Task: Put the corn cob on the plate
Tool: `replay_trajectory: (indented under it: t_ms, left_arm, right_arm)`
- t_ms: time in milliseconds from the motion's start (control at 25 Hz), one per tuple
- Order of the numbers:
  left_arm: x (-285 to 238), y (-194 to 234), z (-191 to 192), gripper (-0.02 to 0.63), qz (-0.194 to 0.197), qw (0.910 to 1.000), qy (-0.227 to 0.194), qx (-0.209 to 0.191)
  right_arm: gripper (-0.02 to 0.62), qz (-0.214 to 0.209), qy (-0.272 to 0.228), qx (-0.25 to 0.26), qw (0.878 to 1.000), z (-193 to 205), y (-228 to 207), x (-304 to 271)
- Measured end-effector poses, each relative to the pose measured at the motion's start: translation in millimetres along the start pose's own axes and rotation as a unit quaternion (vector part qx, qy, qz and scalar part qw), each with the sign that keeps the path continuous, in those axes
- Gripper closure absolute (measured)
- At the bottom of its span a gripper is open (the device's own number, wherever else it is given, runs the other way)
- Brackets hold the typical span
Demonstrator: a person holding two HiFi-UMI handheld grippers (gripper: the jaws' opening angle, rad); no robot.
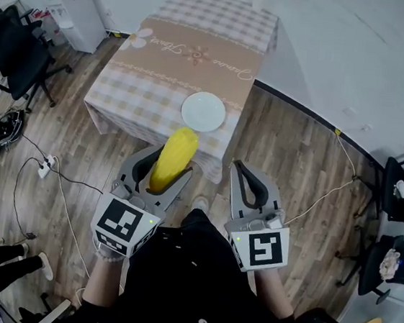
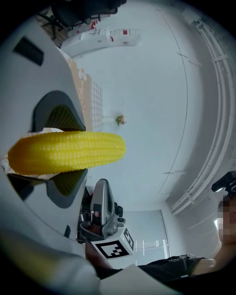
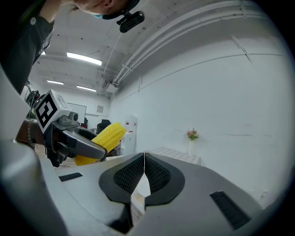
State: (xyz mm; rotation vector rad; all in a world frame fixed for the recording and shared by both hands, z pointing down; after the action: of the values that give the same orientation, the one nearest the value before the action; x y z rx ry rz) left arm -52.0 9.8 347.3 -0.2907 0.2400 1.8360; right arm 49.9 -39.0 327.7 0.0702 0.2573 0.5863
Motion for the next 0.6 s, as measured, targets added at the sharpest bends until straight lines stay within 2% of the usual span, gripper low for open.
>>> replay_trajectory:
  t_ms: [600]
  left_arm:
    - [-75,16,-26,0.347,-0.026,0.9996,0.002,0.005]
  right_arm:
    - [0.554,-0.032,-0.004,0.005,0.999,0,-72,-47]
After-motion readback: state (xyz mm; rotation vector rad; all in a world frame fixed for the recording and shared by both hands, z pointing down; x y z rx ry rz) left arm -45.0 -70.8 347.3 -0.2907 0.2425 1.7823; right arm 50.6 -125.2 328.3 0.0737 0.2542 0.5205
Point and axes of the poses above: the fingertips, and each gripper's own axes: x backward along the fingers, y to its left, z out of its underside, the point moved 1 cm from there along x, backward along the fingers, and after that the axes turned 2 degrees about y, right-handed, at the moved point
